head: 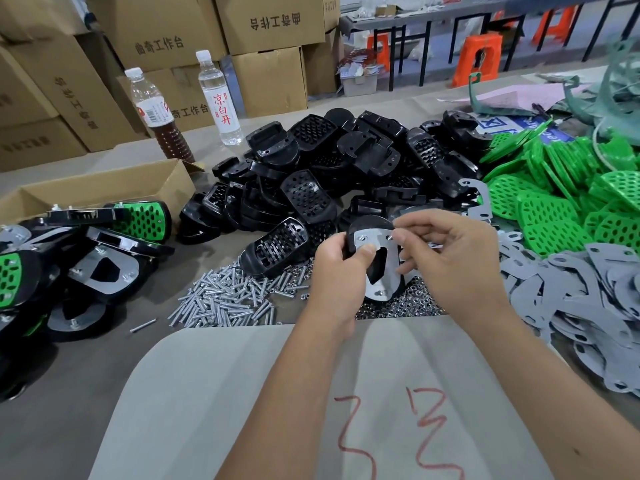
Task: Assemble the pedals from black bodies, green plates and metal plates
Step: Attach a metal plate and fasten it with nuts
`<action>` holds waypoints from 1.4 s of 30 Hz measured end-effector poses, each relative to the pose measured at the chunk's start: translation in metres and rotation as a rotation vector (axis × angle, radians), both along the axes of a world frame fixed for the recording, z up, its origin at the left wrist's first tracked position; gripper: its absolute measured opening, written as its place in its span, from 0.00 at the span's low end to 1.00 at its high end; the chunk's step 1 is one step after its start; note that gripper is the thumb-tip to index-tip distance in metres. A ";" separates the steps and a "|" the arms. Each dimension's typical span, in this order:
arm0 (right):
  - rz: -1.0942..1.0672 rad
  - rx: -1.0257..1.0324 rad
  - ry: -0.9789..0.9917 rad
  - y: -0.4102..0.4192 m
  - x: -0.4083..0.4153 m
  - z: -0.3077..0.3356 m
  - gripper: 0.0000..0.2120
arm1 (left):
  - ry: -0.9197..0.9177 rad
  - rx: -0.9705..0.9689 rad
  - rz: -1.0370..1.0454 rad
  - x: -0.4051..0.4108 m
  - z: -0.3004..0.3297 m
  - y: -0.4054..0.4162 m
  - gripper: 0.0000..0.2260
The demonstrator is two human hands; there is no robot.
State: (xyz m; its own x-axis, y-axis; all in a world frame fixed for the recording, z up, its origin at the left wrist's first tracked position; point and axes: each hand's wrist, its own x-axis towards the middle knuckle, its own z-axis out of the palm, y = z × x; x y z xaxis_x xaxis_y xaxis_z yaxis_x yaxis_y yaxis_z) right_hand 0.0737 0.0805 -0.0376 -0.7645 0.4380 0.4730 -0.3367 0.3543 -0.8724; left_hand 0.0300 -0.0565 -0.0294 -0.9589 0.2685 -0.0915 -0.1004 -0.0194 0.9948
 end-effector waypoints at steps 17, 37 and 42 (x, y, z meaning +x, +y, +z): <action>-0.004 0.096 -0.047 -0.001 0.002 0.006 0.15 | -0.083 0.046 -0.042 0.001 0.002 -0.002 0.08; -0.008 0.239 -0.057 -0.001 0.003 -0.001 0.08 | -0.073 0.050 -0.042 0.000 0.000 -0.002 0.08; -0.025 0.078 -0.052 0.001 0.005 0.003 0.08 | -0.058 0.049 -0.007 -0.001 -0.001 -0.002 0.08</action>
